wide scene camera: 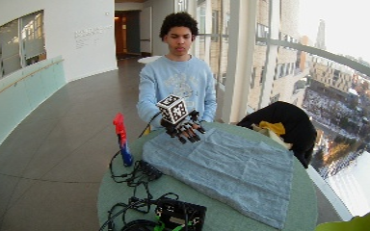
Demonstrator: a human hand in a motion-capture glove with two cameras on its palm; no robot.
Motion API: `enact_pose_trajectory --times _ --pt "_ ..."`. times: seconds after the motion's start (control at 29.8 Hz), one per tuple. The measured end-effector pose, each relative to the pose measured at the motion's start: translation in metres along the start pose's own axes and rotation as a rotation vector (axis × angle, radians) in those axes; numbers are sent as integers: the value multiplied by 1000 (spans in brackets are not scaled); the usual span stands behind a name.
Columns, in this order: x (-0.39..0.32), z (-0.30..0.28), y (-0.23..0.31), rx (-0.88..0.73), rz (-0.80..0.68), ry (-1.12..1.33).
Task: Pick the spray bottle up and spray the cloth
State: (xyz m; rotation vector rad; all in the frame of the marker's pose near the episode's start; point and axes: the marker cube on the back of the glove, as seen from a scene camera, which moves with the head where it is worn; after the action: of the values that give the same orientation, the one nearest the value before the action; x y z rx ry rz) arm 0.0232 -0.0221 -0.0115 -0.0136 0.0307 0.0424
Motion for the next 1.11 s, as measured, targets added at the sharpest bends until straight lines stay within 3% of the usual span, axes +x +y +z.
enact_pose_trajectory --times 0.37,0.74,1.11 --pt "15 -21 46 59 31 -97" --pt "37 -51 132 165 194 -97" --pt "84 -93 176 381 291 -213"
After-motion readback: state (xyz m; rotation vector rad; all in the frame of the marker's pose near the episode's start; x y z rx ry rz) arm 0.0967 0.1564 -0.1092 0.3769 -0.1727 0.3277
